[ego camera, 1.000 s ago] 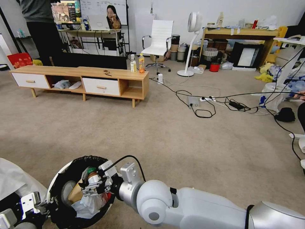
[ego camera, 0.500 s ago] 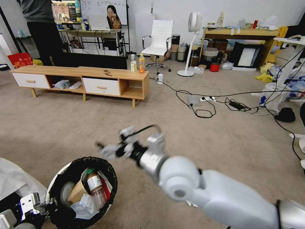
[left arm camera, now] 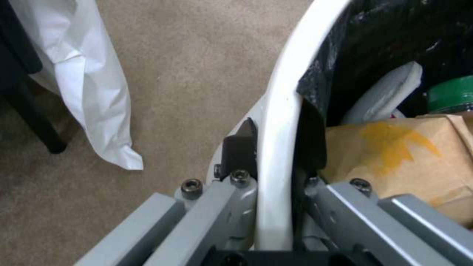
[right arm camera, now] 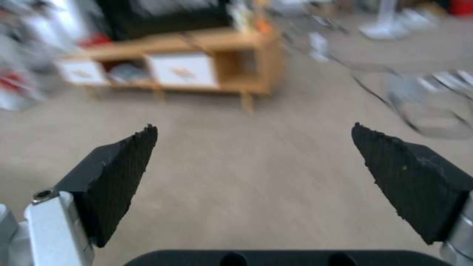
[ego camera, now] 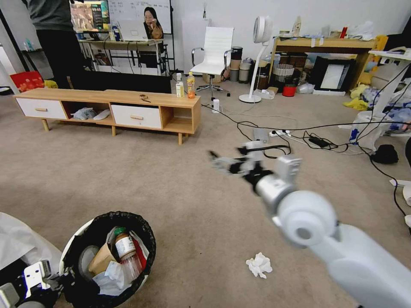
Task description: Pick up the trash bin and place the garbage on the floor into it.
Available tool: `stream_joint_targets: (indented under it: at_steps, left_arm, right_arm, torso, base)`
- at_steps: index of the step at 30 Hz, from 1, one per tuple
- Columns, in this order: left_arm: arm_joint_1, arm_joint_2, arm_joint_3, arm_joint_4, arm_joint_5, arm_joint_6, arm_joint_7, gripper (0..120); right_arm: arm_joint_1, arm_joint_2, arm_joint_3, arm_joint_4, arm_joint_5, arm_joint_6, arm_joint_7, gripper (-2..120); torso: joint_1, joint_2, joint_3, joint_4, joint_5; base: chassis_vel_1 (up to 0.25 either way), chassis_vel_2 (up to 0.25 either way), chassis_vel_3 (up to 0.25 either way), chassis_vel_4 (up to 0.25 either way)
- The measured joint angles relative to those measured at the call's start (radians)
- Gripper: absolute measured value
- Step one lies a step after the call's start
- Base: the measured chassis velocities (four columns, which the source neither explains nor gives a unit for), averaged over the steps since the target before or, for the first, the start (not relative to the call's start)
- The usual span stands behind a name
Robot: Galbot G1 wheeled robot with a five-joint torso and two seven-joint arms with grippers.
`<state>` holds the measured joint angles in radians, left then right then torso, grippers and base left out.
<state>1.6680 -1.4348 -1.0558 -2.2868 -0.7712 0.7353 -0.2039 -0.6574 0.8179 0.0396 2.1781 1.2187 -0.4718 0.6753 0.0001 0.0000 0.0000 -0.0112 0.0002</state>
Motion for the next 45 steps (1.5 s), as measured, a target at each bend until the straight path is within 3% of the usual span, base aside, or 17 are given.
stream_joint_targets:
  at_steps: [8,15,20,23,36,45]
  left_arm:
    - [-0.004,0.007,0.002,0.01,0.001,0.0,0.0,1]
    - [-0.005,0.009,0.004,0.014,0.002,0.0,0.001,1]
    - [-0.003,0.021,0.003,0.021,0.001,0.0,0.005,1]
    - [-0.003,0.02,0.004,0.023,0.001,0.0,0.008,1]
    - [0.009,0.018,0.008,0.019,0.003,0.0,0.012,1]
    - [0.017,0.002,0.012,0.009,0.01,0.0,0.013,1]
  right_arm:
    - [-0.309,-0.096,0.167,-0.002,0.079,-0.074,0.102,100]
    - [-0.4,-0.103,0.197,-0.008,0.119,-0.092,0.157,100]
    - [-0.586,-0.091,0.237,-0.01,0.142,-0.129,0.193,100]
    - [-0.631,-0.084,0.234,-0.026,0.146,-0.149,0.195,100]
    - [-0.617,-0.003,0.144,-0.15,0.125,-0.21,0.14,100]
    - [-0.523,0.055,0.09,-0.305,0.043,-0.208,0.046,100]
  torso:
    - [0.0,0.0,0.0,0.0001,-0.0001]
    - [0.0,0.0,0.0,0.0002,-0.0003]
    - [0.0,0.0,0.0,-0.0001,-0.0002]
    - [0.0,0.0,0.0,0.0,-0.0004]
    - [0.0,0.0,0.0,0.0001,-0.0002]
    - [0.0,0.0,0.0,0.0001,-0.0003]
  base:
    - [0.0,0.0,0.0,0.0]
    - [0.0,0.0,0.0,0.0]
    - [0.0,0.0,0.0,0.0]
    - [0.0,0.0,0.0,0.0]
    - [0.0,0.0,0.0,0.0]
    - [0.0,0.0,0.0,0.0]
